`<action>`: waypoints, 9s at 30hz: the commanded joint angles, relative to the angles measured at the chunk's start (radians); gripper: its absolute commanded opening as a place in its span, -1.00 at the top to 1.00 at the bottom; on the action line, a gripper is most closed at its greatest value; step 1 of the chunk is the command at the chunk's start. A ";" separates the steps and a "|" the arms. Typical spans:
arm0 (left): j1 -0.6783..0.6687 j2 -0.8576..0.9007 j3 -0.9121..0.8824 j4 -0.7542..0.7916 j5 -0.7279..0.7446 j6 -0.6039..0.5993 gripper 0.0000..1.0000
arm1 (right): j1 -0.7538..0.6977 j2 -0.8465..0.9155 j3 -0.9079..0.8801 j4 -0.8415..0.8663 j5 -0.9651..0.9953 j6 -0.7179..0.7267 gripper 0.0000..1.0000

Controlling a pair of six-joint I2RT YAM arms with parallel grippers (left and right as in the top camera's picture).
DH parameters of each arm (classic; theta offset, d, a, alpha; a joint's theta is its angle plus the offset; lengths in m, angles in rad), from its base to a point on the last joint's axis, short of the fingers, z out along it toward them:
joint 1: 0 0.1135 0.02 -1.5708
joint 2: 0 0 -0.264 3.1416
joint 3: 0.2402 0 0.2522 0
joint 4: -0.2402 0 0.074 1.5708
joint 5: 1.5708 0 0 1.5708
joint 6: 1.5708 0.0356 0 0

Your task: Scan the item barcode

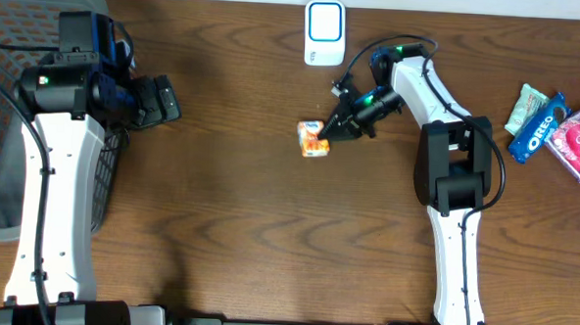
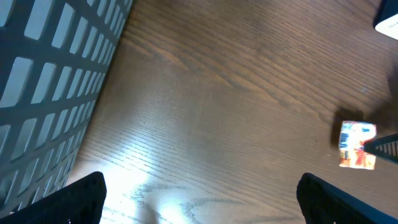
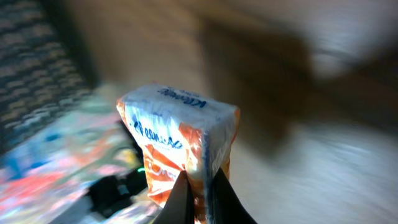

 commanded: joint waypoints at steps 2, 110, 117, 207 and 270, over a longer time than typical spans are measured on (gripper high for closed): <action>0.003 0.000 0.002 -0.003 -0.010 0.005 -0.96 | 0.013 0.005 0.009 0.013 0.311 0.114 0.59; 0.003 0.000 0.002 -0.003 -0.010 0.005 -0.95 | 0.223 -0.024 0.490 0.597 1.508 0.143 0.98; 0.003 0.000 0.002 -0.003 -0.010 0.005 -0.96 | 0.101 -0.115 0.490 0.430 1.508 0.307 0.98; 0.003 0.000 0.002 -0.003 -0.010 0.005 -0.96 | -0.182 -1.578 -0.940 0.185 0.855 0.309 -0.99; 0.003 0.000 0.002 -0.003 -0.010 0.005 -0.96 | -0.177 -2.566 -2.101 1.301 0.851 -0.006 -0.99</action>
